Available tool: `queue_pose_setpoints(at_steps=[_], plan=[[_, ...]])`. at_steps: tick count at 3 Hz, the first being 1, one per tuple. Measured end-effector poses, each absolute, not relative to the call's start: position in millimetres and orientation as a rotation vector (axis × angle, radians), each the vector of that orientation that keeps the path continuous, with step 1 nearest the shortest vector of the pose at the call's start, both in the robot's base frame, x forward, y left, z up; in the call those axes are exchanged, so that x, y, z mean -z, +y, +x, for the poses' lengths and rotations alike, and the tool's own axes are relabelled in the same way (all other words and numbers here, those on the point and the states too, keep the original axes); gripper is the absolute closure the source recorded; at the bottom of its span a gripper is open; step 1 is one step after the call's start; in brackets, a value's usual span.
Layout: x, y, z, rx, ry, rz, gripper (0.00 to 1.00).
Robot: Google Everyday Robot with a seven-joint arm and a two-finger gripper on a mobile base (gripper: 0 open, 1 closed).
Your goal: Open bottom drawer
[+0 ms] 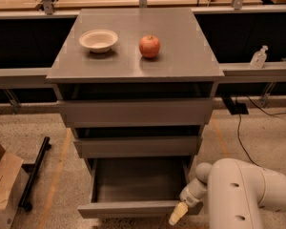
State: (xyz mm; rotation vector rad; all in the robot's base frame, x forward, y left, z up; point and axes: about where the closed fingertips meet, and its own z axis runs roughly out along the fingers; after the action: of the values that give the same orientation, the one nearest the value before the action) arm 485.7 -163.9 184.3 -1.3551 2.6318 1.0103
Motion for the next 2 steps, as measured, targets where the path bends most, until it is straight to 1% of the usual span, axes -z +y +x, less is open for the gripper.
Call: queue_pose_setpoints(at_steps=[1, 2], plan=[[-198.4, -166.9, 448.9, -1.043, 2.704, -1.398, 0.0], [-223.4, -167.4, 438.9, -0.99, 2.685, -1.427, 0.0]])
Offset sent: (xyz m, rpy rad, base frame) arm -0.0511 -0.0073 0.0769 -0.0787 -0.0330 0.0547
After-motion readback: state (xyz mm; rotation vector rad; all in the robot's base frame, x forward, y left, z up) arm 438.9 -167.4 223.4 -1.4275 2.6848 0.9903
